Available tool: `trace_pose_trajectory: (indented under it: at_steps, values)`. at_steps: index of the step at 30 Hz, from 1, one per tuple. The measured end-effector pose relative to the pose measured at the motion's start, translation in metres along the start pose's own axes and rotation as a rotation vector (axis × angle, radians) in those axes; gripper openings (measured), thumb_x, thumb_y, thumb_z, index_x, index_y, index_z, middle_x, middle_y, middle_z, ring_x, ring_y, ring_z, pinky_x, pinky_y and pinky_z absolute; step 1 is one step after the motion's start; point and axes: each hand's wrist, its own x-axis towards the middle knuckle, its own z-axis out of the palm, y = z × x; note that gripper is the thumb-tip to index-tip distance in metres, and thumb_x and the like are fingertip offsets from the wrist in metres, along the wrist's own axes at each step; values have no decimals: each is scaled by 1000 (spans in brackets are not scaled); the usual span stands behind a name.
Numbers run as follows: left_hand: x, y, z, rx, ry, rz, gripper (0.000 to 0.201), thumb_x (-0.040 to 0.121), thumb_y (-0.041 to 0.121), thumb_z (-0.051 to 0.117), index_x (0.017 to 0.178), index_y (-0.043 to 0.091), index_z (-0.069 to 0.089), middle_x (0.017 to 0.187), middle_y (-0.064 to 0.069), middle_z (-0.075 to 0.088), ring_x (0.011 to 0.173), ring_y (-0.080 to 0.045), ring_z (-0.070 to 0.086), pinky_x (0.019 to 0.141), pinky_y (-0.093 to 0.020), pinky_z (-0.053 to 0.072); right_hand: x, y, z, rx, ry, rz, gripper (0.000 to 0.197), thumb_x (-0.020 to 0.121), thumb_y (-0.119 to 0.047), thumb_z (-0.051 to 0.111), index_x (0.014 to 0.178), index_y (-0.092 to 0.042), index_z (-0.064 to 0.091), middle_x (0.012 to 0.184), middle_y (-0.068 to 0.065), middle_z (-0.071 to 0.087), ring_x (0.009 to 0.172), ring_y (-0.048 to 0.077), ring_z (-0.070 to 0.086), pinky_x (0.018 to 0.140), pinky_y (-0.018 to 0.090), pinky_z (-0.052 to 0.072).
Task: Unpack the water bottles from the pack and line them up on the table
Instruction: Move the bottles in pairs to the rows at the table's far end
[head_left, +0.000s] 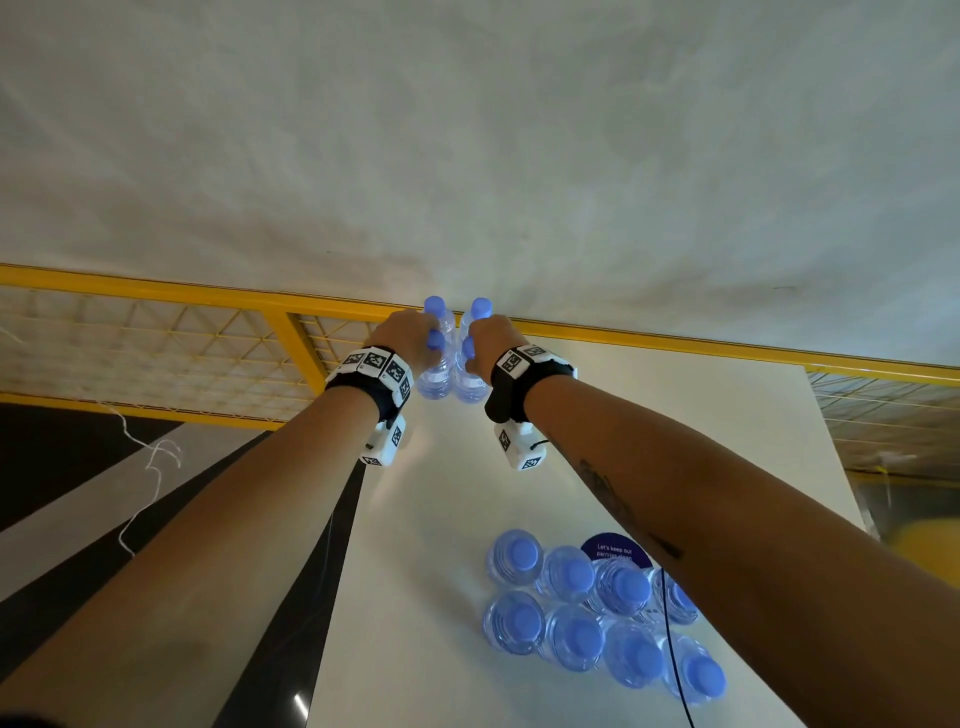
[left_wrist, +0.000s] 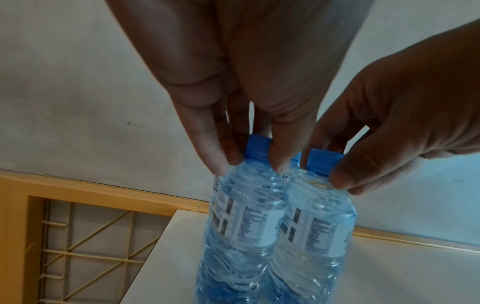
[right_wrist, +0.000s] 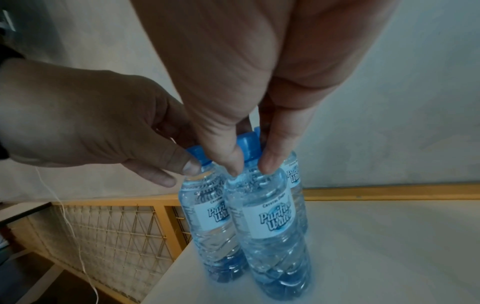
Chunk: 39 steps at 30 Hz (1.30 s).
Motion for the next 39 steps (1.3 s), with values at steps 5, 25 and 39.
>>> trace_pose_trajectory:
  at_steps: [5, 25, 39]
  values:
    - [-49, 12, -11, -145, 187, -9, 48, 86, 36, 72, 131, 23, 63, 126, -7, 59, 118, -31, 57, 96, -47, 52, -70, -4, -20, 76, 33, -86, 36, 84, -18, 71, 117, -10, 58, 105, 4, 53, 90, 22, 53, 72, 28, 41]
    - [-218, 99, 87, -119, -291, 376, 36, 94, 33, 64, 129, 24, 65, 122, 0, 51, 103, -30, 66, 93, -41, 54, -335, 20, 83, -242, -83, -78, 49, 89, 0, 55, 136, -10, 44, 131, 11, 48, 99, 31, 62, 69, 43, 58]
    - [-187, 121, 29, -5, -146, 389, 18, 98, 25, 58, 99, 7, 56, 108, -7, 44, 84, -39, 62, 83, -49, 52, -324, 28, 53, -49, 32, -125, 14, 92, -19, 51, 104, -15, 57, 110, 7, 51, 85, 32, 63, 66, 40, 50]
